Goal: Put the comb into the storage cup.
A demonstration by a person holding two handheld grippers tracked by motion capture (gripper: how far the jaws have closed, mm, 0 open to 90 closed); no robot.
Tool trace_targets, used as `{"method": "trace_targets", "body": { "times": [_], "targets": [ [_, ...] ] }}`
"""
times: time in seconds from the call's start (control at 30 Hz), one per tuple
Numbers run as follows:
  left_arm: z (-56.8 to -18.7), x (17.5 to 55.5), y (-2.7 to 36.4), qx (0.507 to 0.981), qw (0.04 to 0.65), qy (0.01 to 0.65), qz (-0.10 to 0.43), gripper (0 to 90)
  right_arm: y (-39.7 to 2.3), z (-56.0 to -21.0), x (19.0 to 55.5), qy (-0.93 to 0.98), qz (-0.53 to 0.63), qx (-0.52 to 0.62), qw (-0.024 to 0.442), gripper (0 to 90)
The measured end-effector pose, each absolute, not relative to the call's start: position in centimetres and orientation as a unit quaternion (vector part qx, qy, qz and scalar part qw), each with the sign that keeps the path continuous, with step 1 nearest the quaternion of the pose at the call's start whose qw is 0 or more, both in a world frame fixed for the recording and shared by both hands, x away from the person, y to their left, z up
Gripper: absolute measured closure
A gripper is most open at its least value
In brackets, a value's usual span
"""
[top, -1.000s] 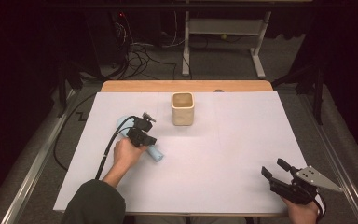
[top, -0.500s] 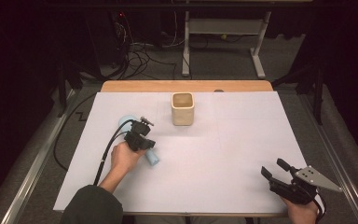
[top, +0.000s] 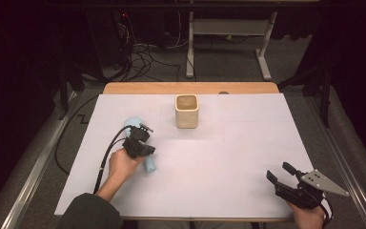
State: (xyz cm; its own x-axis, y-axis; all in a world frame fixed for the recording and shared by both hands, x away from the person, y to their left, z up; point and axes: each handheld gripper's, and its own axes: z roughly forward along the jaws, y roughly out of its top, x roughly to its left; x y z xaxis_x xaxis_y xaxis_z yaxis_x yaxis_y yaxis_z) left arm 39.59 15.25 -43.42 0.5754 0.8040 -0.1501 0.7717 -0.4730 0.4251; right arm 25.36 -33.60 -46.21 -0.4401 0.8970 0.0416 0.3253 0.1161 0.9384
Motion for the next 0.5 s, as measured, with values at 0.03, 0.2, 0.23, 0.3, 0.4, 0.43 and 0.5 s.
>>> {"method": "trace_targets", "body": {
  "times": [0.03, 0.2, 0.23, 0.3, 0.4, 0.43, 0.5],
  "targets": [
    [-43.4, 39.5, 15.3, 0.857, 0.230, 0.459, 0.036, 88.7, -33.6, -46.2, 25.3, 0.688, 0.495, 0.446, 0.288, 30.6],
    [-43.5, 39.1, 15.5, 0.858, 0.230, 0.457, 0.039, 88.7, -33.6, -46.2, 25.3, 0.690, 0.493, 0.444, 0.289, 30.6],
    [-43.5, 39.0, 15.6, 0.858, 0.230, 0.457, 0.039, 88.7, -33.6, -46.2, 25.3, 0.690, 0.493, 0.444, 0.289, 30.5],
    [-43.5, 38.8, 15.6, 0.859, 0.229, 0.456, 0.042, 88.8, -33.6, -46.2, 25.4, 0.689, 0.494, 0.445, 0.288, 30.6],
    [-43.5, 38.4, 15.7, 0.861, 0.226, 0.454, 0.050, 88.7, -33.6, -46.2, 25.4, 0.690, 0.493, 0.446, 0.288, 30.6],
    [-43.6, 38.2, 15.7, 0.861, 0.226, 0.453, 0.052, 88.7, -33.6, -46.2, 25.3, 0.689, 0.493, 0.446, 0.288, 30.6],
    [-43.7, 37.8, 15.8, 0.861, 0.228, 0.452, 0.053, 88.7, -33.6, -46.2, 25.3, 0.688, 0.495, 0.447, 0.287, 30.5]
  ]
}}
